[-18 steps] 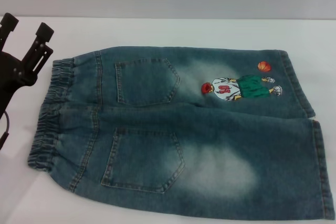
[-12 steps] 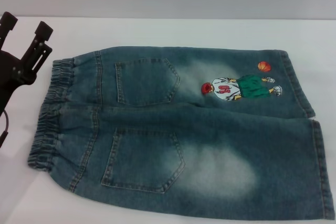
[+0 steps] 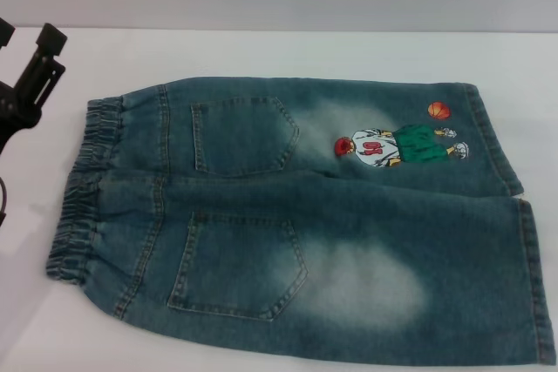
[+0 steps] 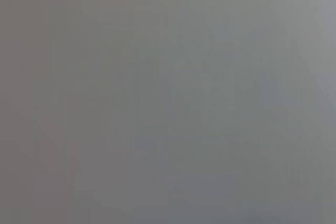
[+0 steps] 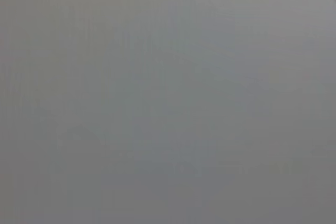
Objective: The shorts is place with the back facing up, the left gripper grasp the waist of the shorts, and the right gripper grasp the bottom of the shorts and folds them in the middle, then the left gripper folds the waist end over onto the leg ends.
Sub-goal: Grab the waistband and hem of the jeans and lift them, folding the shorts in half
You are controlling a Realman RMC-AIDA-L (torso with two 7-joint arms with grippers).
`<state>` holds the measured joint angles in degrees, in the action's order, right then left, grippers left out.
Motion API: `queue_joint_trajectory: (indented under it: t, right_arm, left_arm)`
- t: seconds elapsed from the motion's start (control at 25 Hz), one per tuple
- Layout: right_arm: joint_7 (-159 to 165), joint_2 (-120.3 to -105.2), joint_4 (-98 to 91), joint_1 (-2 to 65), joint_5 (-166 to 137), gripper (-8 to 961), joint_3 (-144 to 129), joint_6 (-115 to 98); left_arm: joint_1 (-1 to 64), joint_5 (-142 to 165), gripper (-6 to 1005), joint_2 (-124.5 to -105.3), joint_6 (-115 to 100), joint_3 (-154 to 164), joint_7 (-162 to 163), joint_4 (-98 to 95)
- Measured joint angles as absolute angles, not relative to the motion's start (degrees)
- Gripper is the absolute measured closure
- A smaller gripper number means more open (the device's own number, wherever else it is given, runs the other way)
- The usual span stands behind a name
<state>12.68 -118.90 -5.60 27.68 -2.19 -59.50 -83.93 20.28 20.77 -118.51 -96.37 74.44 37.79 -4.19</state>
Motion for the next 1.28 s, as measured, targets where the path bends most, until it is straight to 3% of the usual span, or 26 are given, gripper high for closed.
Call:
queue_joint_trajectory:
  t: [0.24,0.36,0.6,0.64,0.76,0.84,0.92,1.28]
  right_arm:
    - [12.91,-118.90,-5.65,27.38,-2.19,350,-59.50,-81.87]
    - [12.99,-118.90,-5.65,27.31,-2.19,352,-59.50,-81.43]
    - [12.89,-118.90,-5.29,27.28,-2.19,355,-59.50,-81.01]
    - [12.80,-118.90,-5.27,27.29,-2.19,356,-59.50,-80.81]
    - [12.70,-118.82,-5.27,27.41,-2.21,358,-59.50,-80.01]
    - [12.67,-118.73,-5.34,27.56,-2.21,359,-59.50,-79.48]
    - [12.66,-118.66,-5.50,27.64,-2.20,360,-59.50,-79.06]
    - [12.60,-118.56,-5.68,27.92,-2.19,365,-59.50,-78.22]
  left_arm:
    - [20.37,21.84,198,-117.25,-93.79,75.38,48.54,-9.21]
    - [20.40,24.79,200,-115.58,-90.45,75.72,57.34,-13.75]
    - [22.38,36.06,205,-110.32,-85.10,75.66,79.41,-21.75]
    - [22.38,36.06,206,-110.32,-85.10,75.66,79.41,-21.75]
    - [25.77,47.56,209,-105.15,-85.92,75.32,93.75,-23.58]
    - [25.77,47.56,210,-105.15,-85.92,75.32,93.75,-23.58]
    - [27.12,58.96,212,-102.53,-90.85,71.42,104.92,-26.23]
    - [26.53,85.46,219,-100.53,-100.28,57.04,122.81,-32.74]
